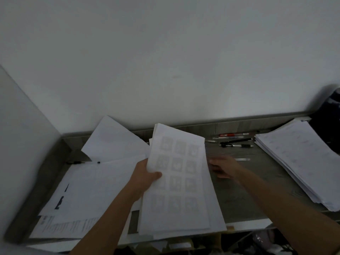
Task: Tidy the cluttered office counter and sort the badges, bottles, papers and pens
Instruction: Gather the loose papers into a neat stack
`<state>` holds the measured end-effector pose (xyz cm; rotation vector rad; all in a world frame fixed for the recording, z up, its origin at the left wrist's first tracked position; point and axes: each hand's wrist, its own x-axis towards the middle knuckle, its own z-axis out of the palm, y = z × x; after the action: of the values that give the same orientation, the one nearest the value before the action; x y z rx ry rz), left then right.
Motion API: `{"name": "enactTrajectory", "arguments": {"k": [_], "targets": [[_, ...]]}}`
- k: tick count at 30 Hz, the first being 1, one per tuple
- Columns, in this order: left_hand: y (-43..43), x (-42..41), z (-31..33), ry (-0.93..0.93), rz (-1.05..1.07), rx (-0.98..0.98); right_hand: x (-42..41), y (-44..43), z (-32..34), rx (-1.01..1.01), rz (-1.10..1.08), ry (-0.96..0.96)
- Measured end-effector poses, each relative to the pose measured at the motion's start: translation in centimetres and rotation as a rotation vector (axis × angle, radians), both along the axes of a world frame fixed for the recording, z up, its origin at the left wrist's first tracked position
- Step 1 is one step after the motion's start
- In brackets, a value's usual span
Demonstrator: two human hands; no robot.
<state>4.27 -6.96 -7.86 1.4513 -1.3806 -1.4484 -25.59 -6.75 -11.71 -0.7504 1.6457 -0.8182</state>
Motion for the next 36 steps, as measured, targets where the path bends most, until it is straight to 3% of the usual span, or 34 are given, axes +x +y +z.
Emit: {"name": "enactTrajectory", "arguments": {"k": [8,13,16,19,23,25,30,33,36], "targets": [[1.9,6.5,-0.2,0.309,0.283,-0.001,9.8,-1.2,0.3,-0.041,0.134,0.036],[5.1,9.8,-2.4,0.449,0.432,0.276,16.4,-1.0,0.5,0.043,0.177,-0.273],[6.8,11.8,-3.5,0.532,0.477,0.41,18.8,-1.3,0.5,-0.004,0.344,-0.318],[7.5,13.7,-3.5,0.551,0.572,0.379,20.5,-2.9,1.1,-0.104,0.536,-0.209],[8.1,16.3,-4.0,0.521,0.87,0.301,21.7,-9.4,0.0,-0.363,0.566,0.309],[8.6,17.1,-4.8,0.502,1.045,0.285,21.9,-12.6,0.1,-0.408,0.549,0.471],[9.0,17.3,-6.1,0.42,1.262,0.295,23.3,-17.2,-0.5,-0.241,0.659,0.513],[8.7,17.3,-6.3,0.405,1.275,0.286,24.8,-17.2,-0.3,-0.495,0.723,0.617],[8.6,17.5,-6.5,0.411,1.288,0.29,26.7,-17.0,2.2,-0.836,0.646,0.651]]}}
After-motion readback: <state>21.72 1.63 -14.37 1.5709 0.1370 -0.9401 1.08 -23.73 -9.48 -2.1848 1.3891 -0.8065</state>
